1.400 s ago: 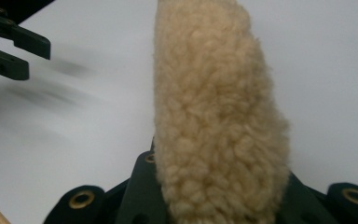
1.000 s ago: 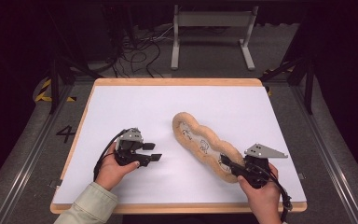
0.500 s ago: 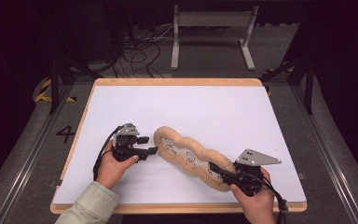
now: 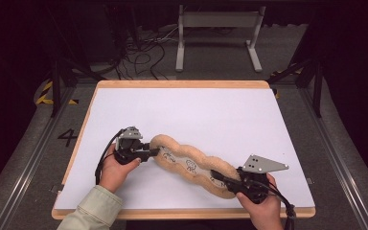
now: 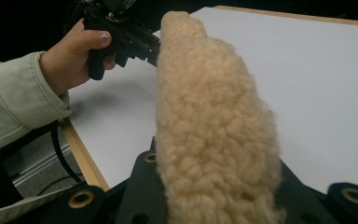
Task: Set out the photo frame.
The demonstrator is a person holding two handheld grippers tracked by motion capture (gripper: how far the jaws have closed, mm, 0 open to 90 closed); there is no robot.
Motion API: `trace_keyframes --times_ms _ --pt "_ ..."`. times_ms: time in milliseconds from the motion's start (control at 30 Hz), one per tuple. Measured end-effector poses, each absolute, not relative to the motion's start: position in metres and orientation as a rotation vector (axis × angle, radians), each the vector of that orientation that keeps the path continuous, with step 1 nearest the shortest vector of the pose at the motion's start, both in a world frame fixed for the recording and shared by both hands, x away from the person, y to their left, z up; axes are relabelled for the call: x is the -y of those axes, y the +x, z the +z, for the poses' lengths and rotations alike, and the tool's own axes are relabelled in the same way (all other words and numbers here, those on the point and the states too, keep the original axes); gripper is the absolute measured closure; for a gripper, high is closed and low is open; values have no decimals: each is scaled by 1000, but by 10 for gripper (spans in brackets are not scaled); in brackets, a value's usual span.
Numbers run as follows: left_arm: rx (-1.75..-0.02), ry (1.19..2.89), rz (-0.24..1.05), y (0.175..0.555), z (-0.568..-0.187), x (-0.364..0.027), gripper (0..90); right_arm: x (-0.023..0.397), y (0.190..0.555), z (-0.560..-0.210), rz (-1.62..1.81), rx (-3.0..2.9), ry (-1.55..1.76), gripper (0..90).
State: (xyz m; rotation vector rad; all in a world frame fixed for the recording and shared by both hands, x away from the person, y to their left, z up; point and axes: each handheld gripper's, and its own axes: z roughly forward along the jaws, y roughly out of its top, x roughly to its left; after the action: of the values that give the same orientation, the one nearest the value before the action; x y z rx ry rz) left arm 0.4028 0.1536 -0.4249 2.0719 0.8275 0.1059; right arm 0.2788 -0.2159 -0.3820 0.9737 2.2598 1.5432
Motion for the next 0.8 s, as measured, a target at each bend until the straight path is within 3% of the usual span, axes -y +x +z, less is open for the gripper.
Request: trace_keyframes --times_ms 467,800 --pt "-844 1994 193 387 -412 -157 683 235 298 -377 1500 -2218 976 747" --pt "-862 1981 299 377 -407 -160 680 243 321 -384 1415 -2235 977 664"
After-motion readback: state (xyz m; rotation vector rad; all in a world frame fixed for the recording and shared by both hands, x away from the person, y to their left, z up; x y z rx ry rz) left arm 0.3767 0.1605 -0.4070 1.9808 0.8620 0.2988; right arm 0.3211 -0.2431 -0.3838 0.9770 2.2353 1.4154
